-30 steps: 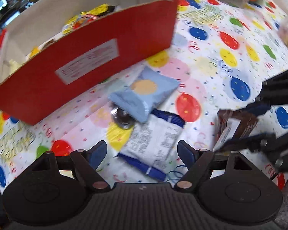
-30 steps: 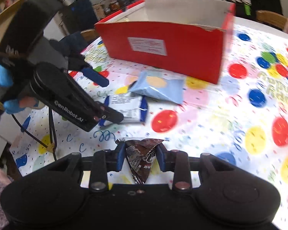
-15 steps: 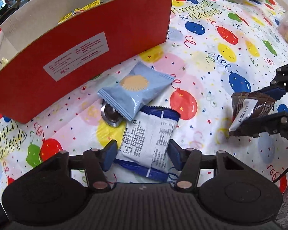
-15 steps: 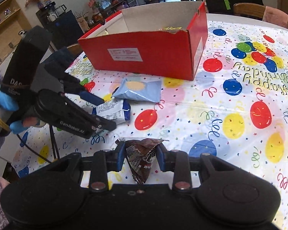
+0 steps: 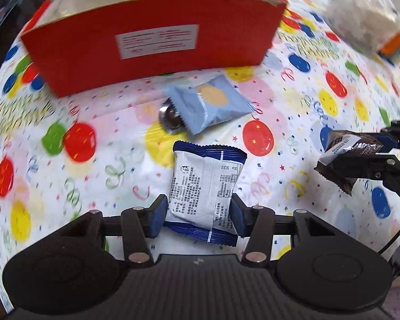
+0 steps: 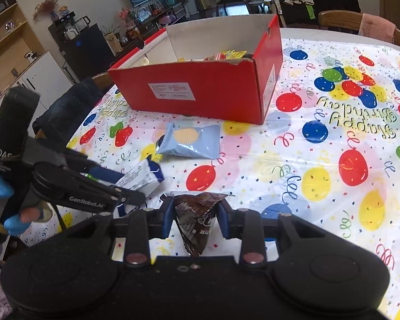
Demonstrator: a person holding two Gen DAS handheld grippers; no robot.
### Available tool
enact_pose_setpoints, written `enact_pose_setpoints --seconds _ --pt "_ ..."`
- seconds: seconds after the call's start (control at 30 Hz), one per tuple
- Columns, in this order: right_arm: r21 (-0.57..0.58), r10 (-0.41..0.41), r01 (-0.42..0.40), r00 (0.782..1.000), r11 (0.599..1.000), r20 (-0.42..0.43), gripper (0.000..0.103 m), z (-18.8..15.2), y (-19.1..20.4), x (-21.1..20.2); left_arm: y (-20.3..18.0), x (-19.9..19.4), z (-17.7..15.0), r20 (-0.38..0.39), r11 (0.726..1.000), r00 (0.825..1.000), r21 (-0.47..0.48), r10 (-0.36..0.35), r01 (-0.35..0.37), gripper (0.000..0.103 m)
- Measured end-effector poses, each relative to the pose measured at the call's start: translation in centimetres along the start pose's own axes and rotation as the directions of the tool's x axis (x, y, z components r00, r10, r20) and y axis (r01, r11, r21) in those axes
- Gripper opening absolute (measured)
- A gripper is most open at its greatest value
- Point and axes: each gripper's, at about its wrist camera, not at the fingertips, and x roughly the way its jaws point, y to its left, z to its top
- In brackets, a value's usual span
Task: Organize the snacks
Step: 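Grasp the white-and-blue wrapper with the left gripper while the right grasps the brown chocolate packet, then carry both packets over the red box and lower them inside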
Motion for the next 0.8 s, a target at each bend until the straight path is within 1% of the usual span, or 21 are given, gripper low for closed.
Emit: enact_pose_setpoints --seconds 0.17,0.37,0.6,0.8 --pt "-0.006 0.007 -0.007 1.0 1.0 0.026 0.032 0.6 0.2 -1.0 0.9 -2.0 -0.5 0.03 0.995 0.999 -0.098 -0.009 0.012 0.049" --pt "-0.011 0.003 -0.003 0.998 1.0 0.068 0.032 2.2 0.2 -2.1 1.8 -4.9 0.5 0.086 0.986 0.996 -0.166 0.029 -0.014 0.049" --pt "-0.023 -0.003 0.005 0.993 1.0 0.12 0.032 5.6 0.1 -2.7 2.7 -7.6 3.3 0.145 0.981 0.986 -0.185 0.083 -0.055 0.049" --pt "-0.058 -0.025 0.035 0.985 0.998 0.172 0.032 9.3 0.6 -2.5 3.9 -8.7 6.1 0.174 0.977 0.977 -0.194 0.119 -0.085 0.049"
